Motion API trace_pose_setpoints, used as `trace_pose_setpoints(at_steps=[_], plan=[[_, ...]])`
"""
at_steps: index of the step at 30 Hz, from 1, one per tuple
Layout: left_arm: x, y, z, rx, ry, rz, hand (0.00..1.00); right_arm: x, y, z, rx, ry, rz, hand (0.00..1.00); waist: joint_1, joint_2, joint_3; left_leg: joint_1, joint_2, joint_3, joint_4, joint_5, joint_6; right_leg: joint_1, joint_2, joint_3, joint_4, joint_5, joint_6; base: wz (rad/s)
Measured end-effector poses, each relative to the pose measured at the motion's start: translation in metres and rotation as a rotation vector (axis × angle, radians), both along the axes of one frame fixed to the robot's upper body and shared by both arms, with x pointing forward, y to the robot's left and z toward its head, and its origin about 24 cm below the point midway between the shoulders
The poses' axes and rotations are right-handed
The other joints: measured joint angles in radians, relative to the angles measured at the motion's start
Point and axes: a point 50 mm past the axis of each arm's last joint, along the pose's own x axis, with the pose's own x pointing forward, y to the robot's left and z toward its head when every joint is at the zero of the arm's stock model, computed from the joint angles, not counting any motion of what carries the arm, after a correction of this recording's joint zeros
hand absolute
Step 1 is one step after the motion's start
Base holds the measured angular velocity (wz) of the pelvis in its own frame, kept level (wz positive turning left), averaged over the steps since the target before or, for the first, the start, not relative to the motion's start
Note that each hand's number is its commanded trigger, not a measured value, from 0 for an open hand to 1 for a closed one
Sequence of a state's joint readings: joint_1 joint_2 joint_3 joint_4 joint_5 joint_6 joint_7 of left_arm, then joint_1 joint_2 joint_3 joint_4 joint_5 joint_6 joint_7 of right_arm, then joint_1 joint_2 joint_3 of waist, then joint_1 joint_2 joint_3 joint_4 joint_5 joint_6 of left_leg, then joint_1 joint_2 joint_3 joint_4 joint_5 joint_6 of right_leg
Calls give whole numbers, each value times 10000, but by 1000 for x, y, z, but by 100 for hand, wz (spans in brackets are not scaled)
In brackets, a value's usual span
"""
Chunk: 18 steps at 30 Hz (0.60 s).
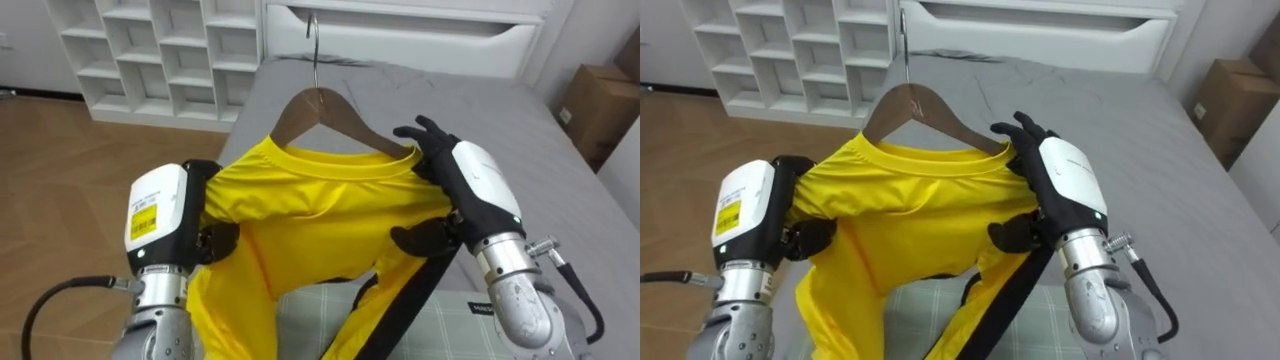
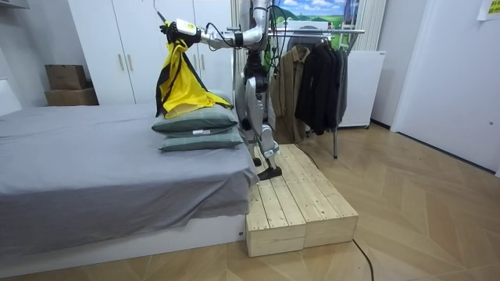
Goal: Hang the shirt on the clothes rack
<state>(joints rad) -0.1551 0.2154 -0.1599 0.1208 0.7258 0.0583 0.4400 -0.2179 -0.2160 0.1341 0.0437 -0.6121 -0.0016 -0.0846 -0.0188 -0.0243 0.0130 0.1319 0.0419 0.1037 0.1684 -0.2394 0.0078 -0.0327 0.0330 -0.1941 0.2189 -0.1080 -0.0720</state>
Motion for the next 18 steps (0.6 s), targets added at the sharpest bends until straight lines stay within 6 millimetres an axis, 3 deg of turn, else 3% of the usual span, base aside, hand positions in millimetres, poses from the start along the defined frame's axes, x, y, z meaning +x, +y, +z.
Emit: trace_pose_setpoints(at_steps=[18], plan=[[-1, -6, 22, 1256, -772, -322, 100, 1, -3, -8, -223, 46, -270, 0, 17, -30, -12, 101, -1, 23, -11, 1, -1, 95, 2, 22, 7, 11, -6, 0]])
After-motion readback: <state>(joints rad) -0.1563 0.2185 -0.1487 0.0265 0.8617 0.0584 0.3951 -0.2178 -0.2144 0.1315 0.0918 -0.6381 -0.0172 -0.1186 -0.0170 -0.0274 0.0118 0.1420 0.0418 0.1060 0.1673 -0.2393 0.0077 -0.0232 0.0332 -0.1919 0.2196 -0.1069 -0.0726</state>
